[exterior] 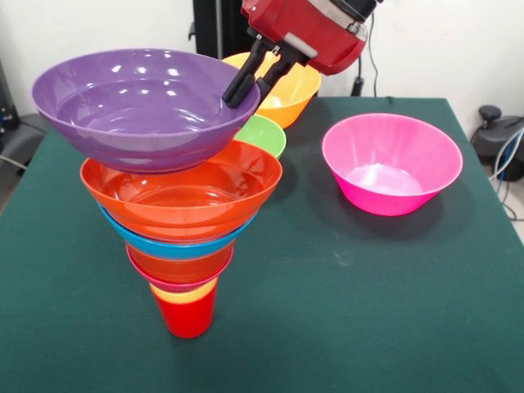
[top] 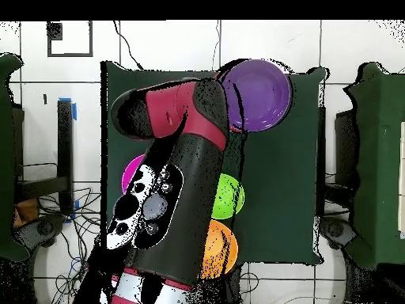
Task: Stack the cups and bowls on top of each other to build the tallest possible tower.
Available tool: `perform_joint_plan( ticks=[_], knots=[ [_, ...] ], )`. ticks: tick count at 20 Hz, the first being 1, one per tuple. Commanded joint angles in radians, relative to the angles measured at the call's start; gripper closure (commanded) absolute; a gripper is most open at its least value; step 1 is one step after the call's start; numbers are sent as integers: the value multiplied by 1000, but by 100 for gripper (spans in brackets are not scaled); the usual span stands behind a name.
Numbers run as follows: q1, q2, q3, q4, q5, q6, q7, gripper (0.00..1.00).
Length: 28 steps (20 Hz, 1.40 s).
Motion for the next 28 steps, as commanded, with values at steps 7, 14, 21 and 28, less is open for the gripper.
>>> perform_joint_plan(
  ticks=[7, 14, 21, 28],
  knots=[
    [19, 10, 87, 112, 24, -31, 180, 100],
    [22, 15, 85, 108, 31, -48, 199, 100],
    [30, 18, 80, 96, 18, -39, 183, 100],
    [42, 17, 72, 89, 15, -27, 181, 100]
  ],
)
